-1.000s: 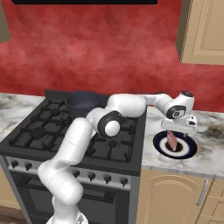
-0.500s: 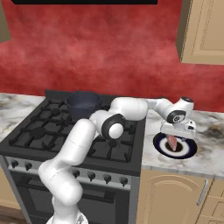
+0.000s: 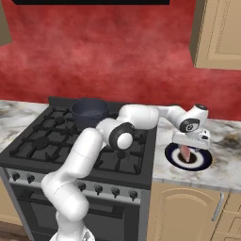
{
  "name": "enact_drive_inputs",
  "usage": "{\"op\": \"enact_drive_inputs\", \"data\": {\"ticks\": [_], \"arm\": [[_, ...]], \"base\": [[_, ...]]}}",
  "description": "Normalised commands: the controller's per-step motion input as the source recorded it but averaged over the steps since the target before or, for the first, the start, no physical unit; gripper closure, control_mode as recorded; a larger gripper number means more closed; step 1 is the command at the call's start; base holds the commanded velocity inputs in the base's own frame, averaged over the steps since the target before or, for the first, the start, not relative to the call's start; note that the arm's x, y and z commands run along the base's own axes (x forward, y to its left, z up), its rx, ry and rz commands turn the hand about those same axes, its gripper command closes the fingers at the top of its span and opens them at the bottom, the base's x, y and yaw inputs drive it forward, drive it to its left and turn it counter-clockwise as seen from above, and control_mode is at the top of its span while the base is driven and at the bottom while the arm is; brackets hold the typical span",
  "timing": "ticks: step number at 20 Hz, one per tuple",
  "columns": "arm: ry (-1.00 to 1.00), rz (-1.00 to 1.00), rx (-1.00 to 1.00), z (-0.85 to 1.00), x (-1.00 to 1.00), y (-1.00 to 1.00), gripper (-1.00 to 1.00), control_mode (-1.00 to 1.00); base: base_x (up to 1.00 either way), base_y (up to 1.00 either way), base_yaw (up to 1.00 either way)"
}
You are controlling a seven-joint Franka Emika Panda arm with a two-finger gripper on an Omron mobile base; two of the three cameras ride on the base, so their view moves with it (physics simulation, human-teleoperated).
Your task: Retrieve the frozen meat and place it in the pot on a burner. Then turn the burner on.
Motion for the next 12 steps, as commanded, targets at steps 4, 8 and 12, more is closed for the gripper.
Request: {"op": "enact_drive_inputs", "data": {"ticks": [4,8,12], "arm": [[0.0,-0.02,0.0,0.0,0.0,0.11,-1.0,-1.0],[0.0,-0.03,0.0,-0.13,0.0,0.02,-1.0,-1.0],[0.0,-0.03,0.0,-0.29,0.0,0.0,-1.0,-1.0]], "base": [[0.0,0.0,0.0],[0.0,0.0,0.0],[0.0,0.0,0.0]]}}
